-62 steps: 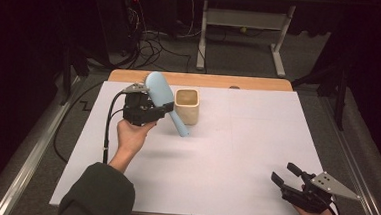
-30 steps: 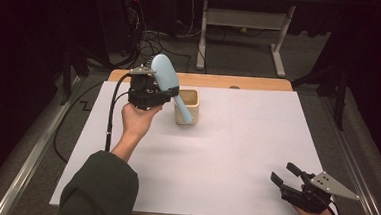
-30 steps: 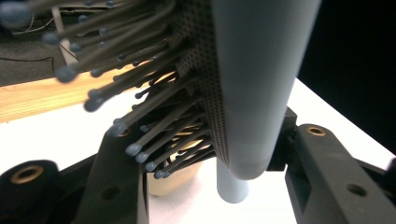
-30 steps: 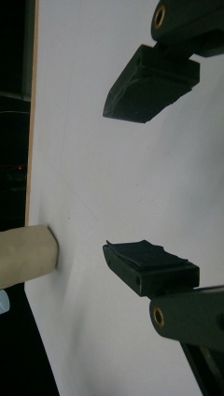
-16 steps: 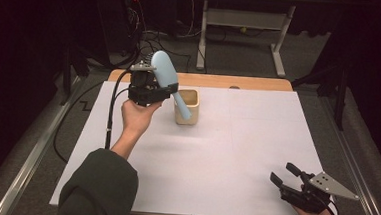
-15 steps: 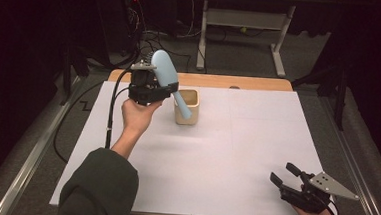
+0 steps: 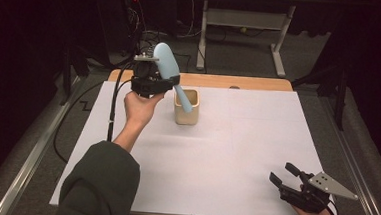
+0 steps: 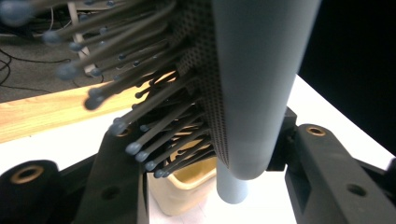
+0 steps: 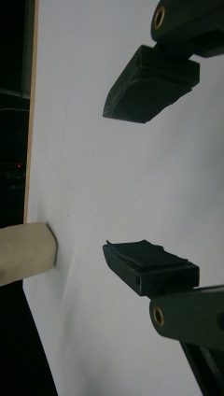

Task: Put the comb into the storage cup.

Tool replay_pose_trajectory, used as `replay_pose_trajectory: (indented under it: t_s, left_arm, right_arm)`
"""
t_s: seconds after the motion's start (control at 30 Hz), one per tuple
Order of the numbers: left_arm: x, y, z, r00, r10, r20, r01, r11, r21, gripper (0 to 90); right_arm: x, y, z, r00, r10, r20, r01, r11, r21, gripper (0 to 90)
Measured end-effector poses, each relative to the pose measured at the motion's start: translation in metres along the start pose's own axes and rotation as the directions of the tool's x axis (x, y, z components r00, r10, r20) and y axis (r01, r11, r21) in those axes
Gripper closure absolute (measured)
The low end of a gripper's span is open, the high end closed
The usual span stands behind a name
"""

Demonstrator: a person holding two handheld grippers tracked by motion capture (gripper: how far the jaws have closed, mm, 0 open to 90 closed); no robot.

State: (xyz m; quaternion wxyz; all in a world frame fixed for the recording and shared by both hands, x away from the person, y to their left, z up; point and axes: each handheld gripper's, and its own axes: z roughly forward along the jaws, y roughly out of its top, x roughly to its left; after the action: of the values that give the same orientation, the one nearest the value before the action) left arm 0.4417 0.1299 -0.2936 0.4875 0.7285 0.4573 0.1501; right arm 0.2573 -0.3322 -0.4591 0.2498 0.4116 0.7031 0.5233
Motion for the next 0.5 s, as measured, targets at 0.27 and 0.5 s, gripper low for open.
replay_pose_trajectory:
  t_s: [0.27, 0.5]
  left_arm:
    - [0.001, 0.008, 0.005, 0.9997, -0.002, -0.023, 0.002, 1.0000, -0.009, 55.2]
    - [0.004, 0.011, 0.009, 0.9989, -0.003, -0.048, 0.002, 0.9999, -0.017, 55.2]
  right_arm:
    - [0.000, 0.000, 0.000, 1.0000, 0.000, -0.003, 0.000, 1.000, -0.004, 30.2]
    - [0.000, 0.000, 0.000, 1.0000, -0.002, -0.006, 0.002, 1.000, -0.004, 30.2]
